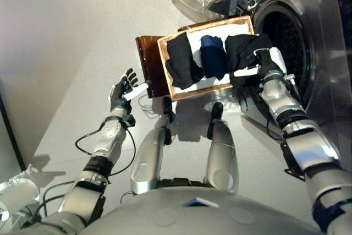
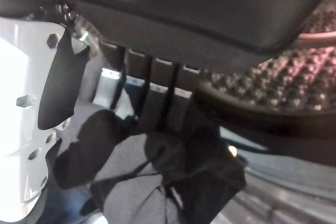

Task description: Pick up the clothes and place them into the washing machine

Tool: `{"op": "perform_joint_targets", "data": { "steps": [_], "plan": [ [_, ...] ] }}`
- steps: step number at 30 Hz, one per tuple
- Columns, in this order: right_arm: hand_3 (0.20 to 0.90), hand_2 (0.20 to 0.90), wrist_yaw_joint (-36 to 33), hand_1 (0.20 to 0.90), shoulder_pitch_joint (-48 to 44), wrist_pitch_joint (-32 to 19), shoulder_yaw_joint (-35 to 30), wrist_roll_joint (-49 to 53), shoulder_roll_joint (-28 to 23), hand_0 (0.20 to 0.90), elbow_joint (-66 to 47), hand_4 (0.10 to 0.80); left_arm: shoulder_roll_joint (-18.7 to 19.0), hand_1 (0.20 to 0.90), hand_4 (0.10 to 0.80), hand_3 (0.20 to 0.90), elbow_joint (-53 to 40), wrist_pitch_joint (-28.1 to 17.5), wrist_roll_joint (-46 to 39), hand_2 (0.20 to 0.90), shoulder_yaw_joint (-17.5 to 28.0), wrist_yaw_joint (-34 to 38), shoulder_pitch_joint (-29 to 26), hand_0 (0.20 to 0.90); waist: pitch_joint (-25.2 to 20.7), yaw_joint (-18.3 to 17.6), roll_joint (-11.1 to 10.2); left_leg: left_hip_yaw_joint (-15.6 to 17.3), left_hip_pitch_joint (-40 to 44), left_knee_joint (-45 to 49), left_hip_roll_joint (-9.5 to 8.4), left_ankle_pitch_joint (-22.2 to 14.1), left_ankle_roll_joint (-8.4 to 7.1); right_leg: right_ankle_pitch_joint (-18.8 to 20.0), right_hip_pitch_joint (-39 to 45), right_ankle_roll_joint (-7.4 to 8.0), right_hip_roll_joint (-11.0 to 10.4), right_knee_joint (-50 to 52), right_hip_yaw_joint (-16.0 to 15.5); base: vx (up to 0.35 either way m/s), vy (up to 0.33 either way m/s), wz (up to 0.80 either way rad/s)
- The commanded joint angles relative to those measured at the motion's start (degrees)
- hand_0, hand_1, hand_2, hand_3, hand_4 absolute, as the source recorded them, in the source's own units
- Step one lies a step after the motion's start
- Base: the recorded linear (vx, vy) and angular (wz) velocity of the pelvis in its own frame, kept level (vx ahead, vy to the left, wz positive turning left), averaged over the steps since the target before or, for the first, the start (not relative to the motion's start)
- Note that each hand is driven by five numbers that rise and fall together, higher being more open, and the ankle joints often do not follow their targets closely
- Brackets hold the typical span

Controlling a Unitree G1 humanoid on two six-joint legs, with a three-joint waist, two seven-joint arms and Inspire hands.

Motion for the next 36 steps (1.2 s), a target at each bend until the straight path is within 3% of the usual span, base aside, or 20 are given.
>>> {"op": "perform_joint_targets", "data": {
  "steps": [1, 22, 24, 25, 27, 28, 36],
  "plan": [
    [0.9, 0.9, -2.44, 0.9, -5.99, 0.25, 2.62, -3.23, -2.82, 0.9, 1.72, 0.8, 4.53, 0.9, 0.8, 0.9, -7.18, -4.67, 0.86, 0.9, 3.27, -0.17, 0.09, 0.9, -0.47, 1.42, -1.18, -1.49, -2.95, 13.94, 1.08, -11.43, -4.23, 4.92, 0.78, 0.81, -1.05, -4.13, 0.72, -0.048, -0.016, 0.03],
    [0.9, 0.9, -7.34, 0.9, -12.96, 7.85, 4.04, -12.09, -0.43, 0.9, 12.25, 0.8, 7.22, 0.9, 0.8, 0.9, -10.75, -3.43, 1.48, 0.9, 3.53, 1.74, 0.79, 0.9, 0.1, 2.31, -1.08, -2.2, -12.9, 30.81, 2.24, -18.38, -3.26, -0.98, -8.26, -0.65, -1.28, 11.33, 1.49, -0.025, 0.008, 0.03],
    [0.9, 0.9, -7.22, 0.9, -13.97, 8.19, 4.49, -11.98, -0.22, 0.9, 13.47, 0.8, 7.48, 0.9, 0.8, 0.9, -11.75, -3.4, 1.06, 0.9, 3.19, 1.65, 0.97, 0.9, 0.03, 2.56, -1.09, -2.15, -13.61, 31.84, 2.16, -18.68, -3.14, -1.37, -8.89, -0.87, -1.28, 12.29, 1.8, 0.011, 0.012, 0.05],
    [0.9, 0.9, -7.0, 0.9, -14.55, 8.29, 4.82, -11.86, -0.14, 0.9, 14.0, 0.8, 7.56, 0.9, 0.8, 0.9, -11.95, -3.34, 0.87, 0.9, 2.81, 1.7, 1.04, 0.9, 0.13, 2.78, -0.98, -2.44, -13.25, 33.03, 2.23, -20.71, -3.3, -3.41, -8.81, -0.77, -1.07, 13.83, 2.02, 0.043, 0.011, 0.05],
    [0.9, 0.9, -6.75, 0.9, -15.06, 8.23, 4.97, -11.68, -0.02, 0.9, 14.26, 0.8, 7.62, 0.9, 0.8, 0.9, -12.23, -3.32, 0.86, 0.9, 2.75, 1.73, 0.9, 0.9, 0.23, 2.7, -1.07, -2.19, -14.35, 33.05, 2.02, -19.14, -2.93, -1.77, -9.74, -1.08, -1.25, 13.45, 2.19, -0.04, 0.021, 0.04],
    [0.9, 0.9, -6.32, 0.9, -16.42, 8.25, 5.46, -11.16, 0.5, 0.9, 14.57, 0.8, 7.92, 0.9, 0.8, 0.9, -13.18, -3.18, 0.91, 0.9, 2.38, 1.81, 0.93, 0.9, 0.47, 3.03, -0.75, -2.46, -15.0, 35.28, 2.02, -21.38, -3.06, -3.8, -10.35, -1.03, -1.04, 15.57, 2.37, -0.044, 0.024, 0.02],
    [0.9, 0.9, -5.47, 0.9, -18.16, 7.29, 6.13, -8.76, 2.19, 0.9, 14.58, 0.8, 8.48, 0.9, 0.8, 0.9, -14.5, -3.2, 0.72, 0.9, 3.34, 1.85, 1.68, 0.9, 0.45, 3.43, -0.55, -2.25, -17.66, 38.2, 1.84, -22.42, -2.32, -4.59, -13.3, -1.41, -1.3, 18.31, 3.05, -0.016, 0.014, -0.01]
  ]
}}
